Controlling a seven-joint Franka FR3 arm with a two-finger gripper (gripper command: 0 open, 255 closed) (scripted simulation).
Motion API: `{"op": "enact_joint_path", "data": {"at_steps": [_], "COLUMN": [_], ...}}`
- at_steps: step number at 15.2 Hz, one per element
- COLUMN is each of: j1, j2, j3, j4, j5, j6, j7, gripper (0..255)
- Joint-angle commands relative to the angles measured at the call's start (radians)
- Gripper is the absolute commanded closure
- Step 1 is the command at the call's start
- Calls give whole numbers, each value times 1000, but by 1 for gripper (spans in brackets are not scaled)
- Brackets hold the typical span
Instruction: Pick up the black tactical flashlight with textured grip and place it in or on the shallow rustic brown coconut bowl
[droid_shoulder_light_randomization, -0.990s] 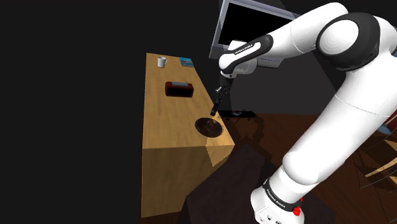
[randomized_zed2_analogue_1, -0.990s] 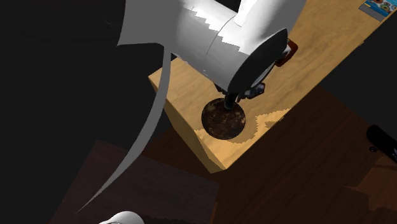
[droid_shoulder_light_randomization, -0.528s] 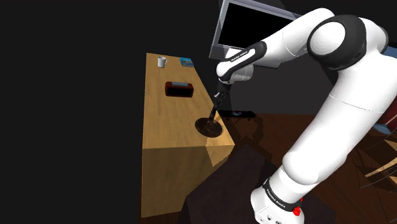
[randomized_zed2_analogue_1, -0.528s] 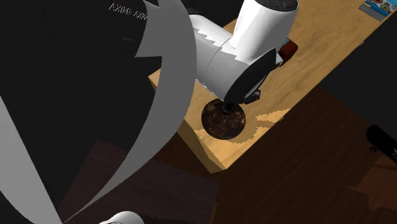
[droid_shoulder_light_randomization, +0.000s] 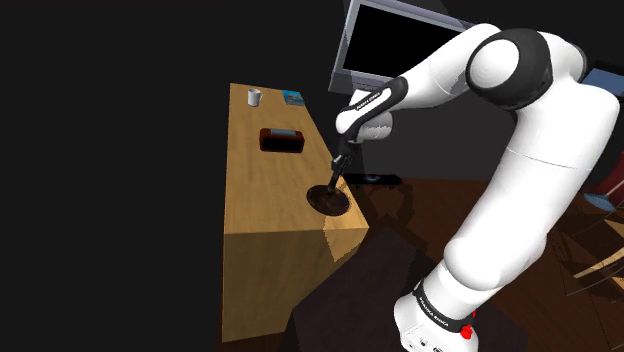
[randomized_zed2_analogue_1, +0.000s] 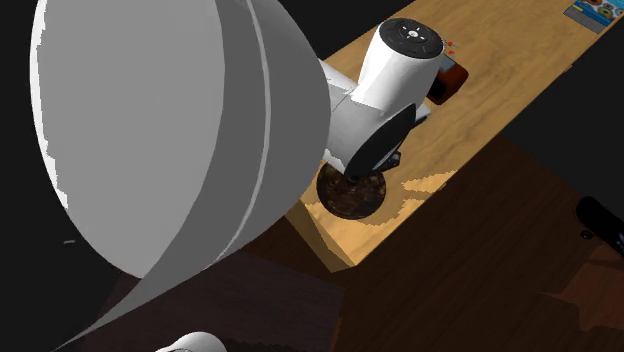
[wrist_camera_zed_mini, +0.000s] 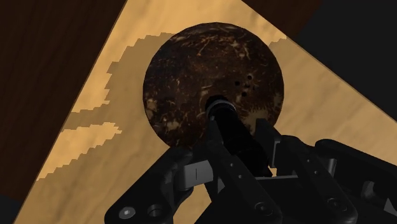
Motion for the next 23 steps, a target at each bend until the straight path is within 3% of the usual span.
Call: {"op": "enact_joint_path", "data": {"at_steps": [1,11,12,17,21,23], "j1": [-2,-3,-3,-3,3,2], "j2": [23,47,47,47,-54,-54], "j3": [1,3,3,3,-4,-4], "j4": [-2,-4,-4,-4,12,12], "j5": [5,9,9,9,-10,-10], "j6": [26,51,51,51,-65,-65], "j7": [-4,-7,-7,-7,6,7], "gripper": [255,255,0,0,0,0]}}
